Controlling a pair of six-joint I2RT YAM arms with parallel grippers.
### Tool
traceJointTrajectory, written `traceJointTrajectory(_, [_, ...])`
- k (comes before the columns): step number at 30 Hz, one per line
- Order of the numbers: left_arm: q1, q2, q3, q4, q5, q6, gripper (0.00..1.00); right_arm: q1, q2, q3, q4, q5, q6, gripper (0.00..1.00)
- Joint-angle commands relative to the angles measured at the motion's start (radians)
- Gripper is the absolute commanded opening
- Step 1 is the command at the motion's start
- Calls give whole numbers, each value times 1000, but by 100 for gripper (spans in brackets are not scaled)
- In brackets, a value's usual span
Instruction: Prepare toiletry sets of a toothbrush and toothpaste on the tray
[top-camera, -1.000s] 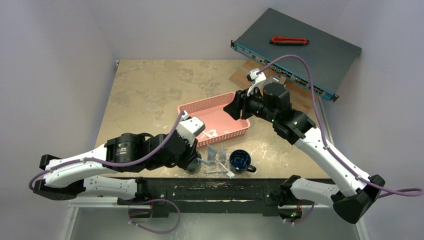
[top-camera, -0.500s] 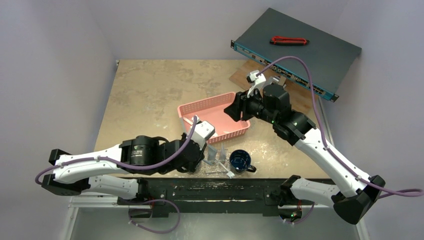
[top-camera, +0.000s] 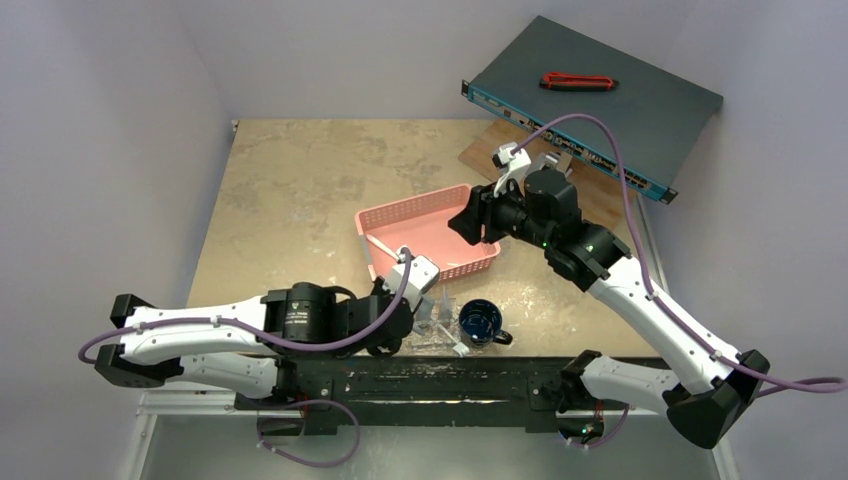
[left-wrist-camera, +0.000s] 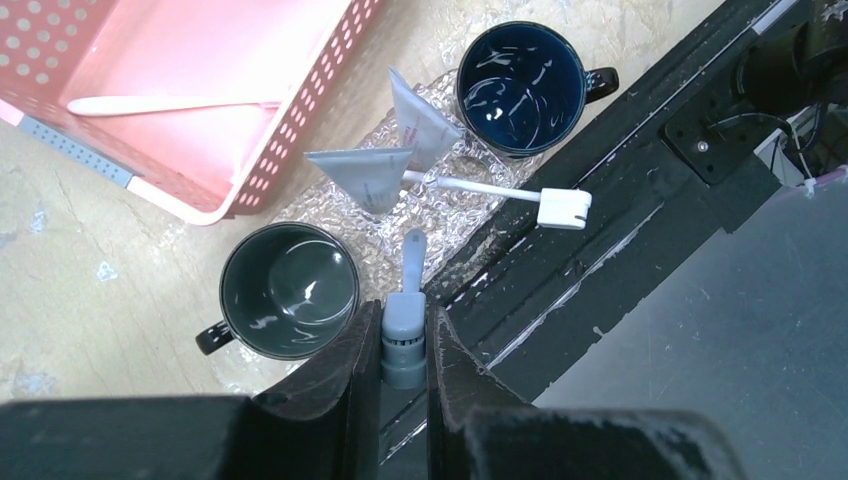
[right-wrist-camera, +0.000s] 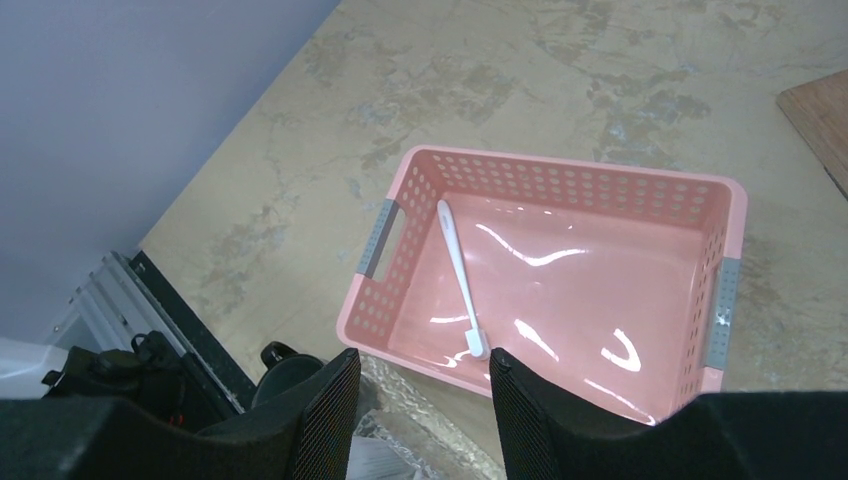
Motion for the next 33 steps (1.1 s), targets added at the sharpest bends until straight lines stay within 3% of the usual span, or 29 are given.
traceJointTrajectory(1, [-19,-22,-55,93,-38,-28,0,-3,-11,0,16,13,5,53])
traceJointTrajectory(16, [-77,-11,-151,159,-186,-65,0,-2,3,-3,2,11,25,53])
traceJointTrajectory(33, [-118,28,-225,243,-241,-107,0,-2,8,-21,21,-2,72,53])
